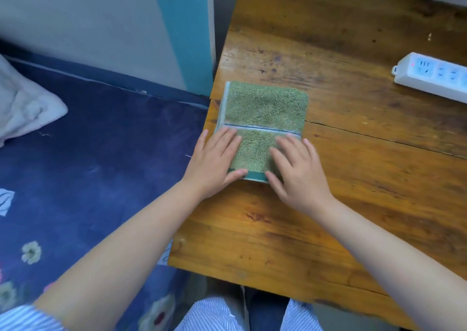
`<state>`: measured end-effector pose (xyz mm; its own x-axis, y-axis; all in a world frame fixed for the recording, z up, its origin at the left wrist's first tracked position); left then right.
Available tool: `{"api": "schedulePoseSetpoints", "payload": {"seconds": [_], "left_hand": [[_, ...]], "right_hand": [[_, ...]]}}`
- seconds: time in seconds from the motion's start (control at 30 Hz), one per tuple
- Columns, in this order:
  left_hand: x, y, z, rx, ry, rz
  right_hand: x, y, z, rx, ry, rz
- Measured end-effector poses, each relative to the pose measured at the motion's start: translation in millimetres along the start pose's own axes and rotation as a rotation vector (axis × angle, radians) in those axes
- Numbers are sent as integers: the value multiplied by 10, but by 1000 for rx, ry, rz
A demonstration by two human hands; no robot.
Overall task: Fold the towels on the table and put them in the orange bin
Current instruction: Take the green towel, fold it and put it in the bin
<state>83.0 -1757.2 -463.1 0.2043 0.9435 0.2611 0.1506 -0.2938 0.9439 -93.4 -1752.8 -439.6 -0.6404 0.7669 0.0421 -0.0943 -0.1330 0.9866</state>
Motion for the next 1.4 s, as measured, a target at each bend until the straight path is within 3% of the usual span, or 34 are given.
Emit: {"api": "schedulePoseSetpoints", "payload": {"seconds": [0.1,0.27,0.37,0.43,0.57,0.67,0.77,0.9,1.07,1.23,1.4], "left_hand": [[277,16,-72,-28,-42,-207],[457,-86,-297,-46,158,-127],[465,-94,-363,16,278,-153],[495,-144,-387,57,362,-73],[651,-209,-429,105,505,-102],[848,-107,-469,184,585,-183],[1130,43,-486,238,635,-414],[1719,273,-319,275,703,-500],[2745,438,78,294,805,-439],[4128,509,524,287,999,-465],[5564,359,906,282,1092,-333]], "right_hand": [[273,7,95,41,159,122],[166,-56,97,222,276,122],[49,-26,74,328,361,205],[4,81,43,324,356,273],[-55,266,-64,-24,351,359],[-112,591,52,-278,318,177],[-147,853,274,-431,352,98],[-152,1014,754,-458,490,198],[-205,1052,1676,-444,646,378],[-80,1077,3019,-439,815,479],[246,1079,4474,-410,1020,484]]}}
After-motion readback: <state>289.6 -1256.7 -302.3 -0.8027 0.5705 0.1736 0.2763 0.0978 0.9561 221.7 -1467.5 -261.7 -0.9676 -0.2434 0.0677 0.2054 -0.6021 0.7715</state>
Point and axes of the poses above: each hand's wrist, its own x-axis away from the middle knuckle, its own y-axis out of the back of the hand, z = x × y, the point moved 2 cm from there along -x, towards the middle knuckle, and after that the axes turned 11 degrees about y, right-handed, at the moved point
